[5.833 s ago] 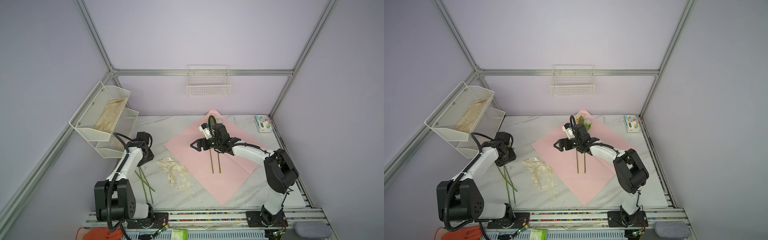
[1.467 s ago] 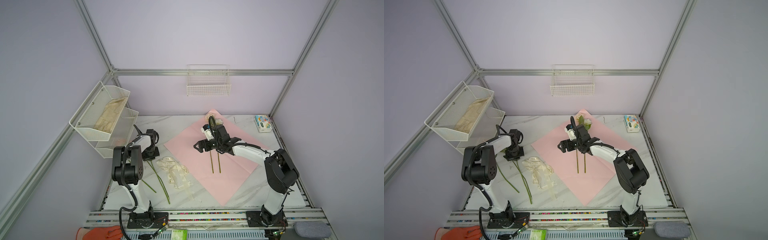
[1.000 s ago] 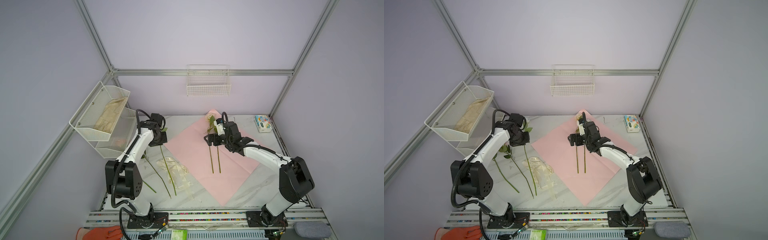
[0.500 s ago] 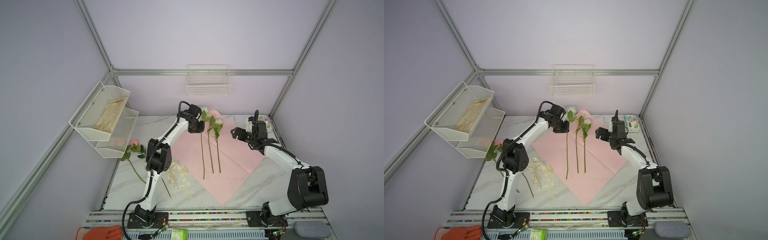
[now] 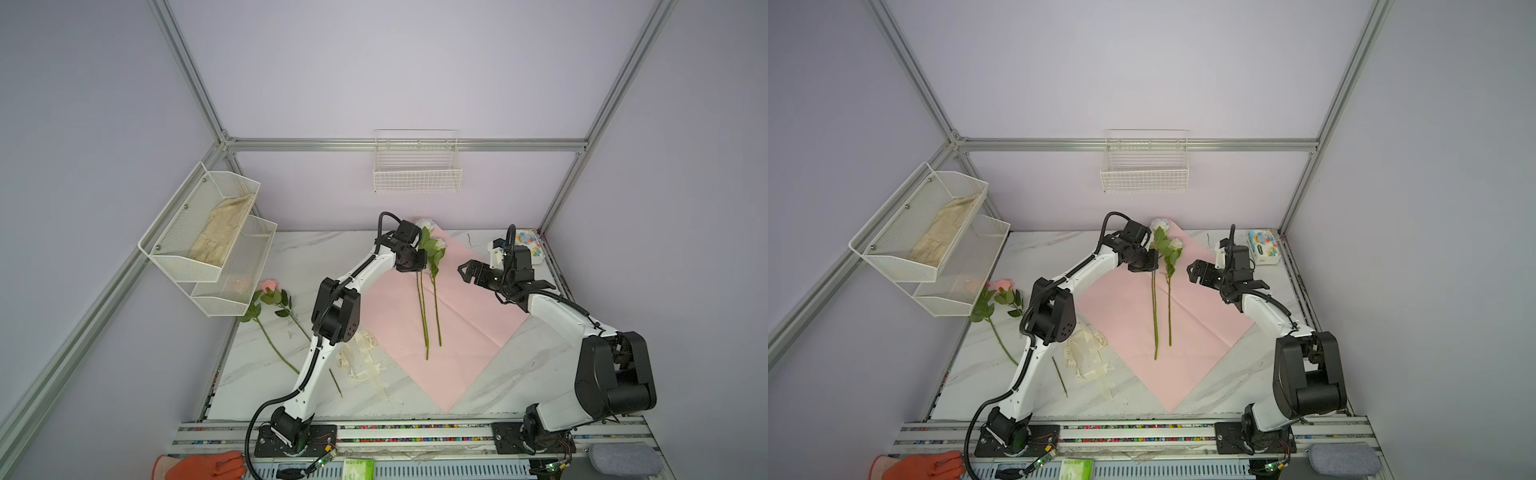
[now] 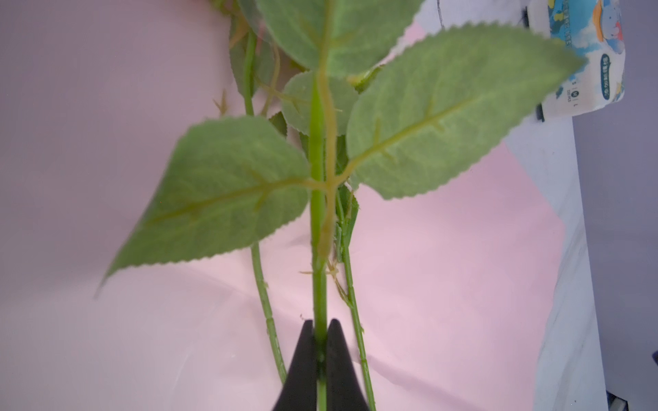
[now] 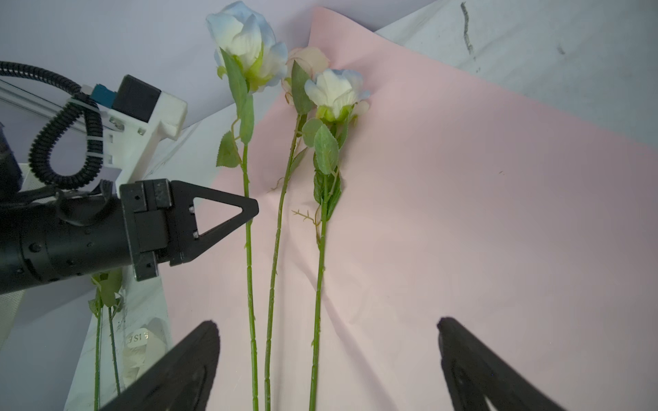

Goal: Tie the bouquet of fake flowers
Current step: 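Carry the white rose onto the pink paper beside the others with the left gripper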

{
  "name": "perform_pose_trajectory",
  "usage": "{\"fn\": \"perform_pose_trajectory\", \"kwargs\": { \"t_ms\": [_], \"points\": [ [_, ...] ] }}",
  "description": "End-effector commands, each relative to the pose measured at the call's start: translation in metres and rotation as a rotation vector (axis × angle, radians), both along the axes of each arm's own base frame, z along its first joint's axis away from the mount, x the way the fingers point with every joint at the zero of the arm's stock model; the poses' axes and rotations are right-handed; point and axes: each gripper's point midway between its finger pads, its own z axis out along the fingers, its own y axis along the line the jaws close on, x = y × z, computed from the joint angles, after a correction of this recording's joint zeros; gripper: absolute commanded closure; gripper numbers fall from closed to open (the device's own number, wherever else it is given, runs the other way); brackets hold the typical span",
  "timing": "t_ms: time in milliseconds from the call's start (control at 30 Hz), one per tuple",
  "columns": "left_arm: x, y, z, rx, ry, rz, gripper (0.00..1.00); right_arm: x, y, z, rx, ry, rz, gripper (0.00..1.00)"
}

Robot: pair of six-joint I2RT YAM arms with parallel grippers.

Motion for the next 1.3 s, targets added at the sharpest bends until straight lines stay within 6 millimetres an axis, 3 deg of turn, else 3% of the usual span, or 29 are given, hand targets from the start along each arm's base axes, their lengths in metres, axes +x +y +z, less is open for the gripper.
{"fn": "perform_pose_trajectory", "kwargs": {
  "t_ms": [0,167,400,600,1067,1133,1267],
  "points": [
    [0.021,0.025,0.035,-0.004,-0.094,0.058,0.97,-0.001,0.003,-0.005,0.019,0.018,0.017,0.03],
    [0.024,0.035,0.028,-0.028,-0.06,0.036,0.98,-0.001,0.005,-0.011,0.027,0.031,0.03,0.03],
    [0.02,0.005,0.058,-0.152,-0.07,-0.032,0.98,0.001,0.007,-0.013,0.034,0.036,0.034,0.03],
    [0.014,-0.021,0.065,-0.305,-0.01,-0.074,0.98,0.002,0.006,-0.013,0.031,0.035,0.032,0.03],
    [0.025,-0.045,0.027,-0.277,-0.039,-0.069,0.96,0.0,0.006,-0.016,0.029,0.044,0.035,0.03],
    [0.025,-0.041,0.024,-0.25,-0.037,-0.058,0.92,0.0,0.007,-0.014,0.029,0.044,0.035,0.03],
    [0.022,-0.035,0.029,-0.21,-0.053,-0.067,0.72,0.0,0.007,-0.014,0.03,0.043,0.035,0.03]
  ]
}}
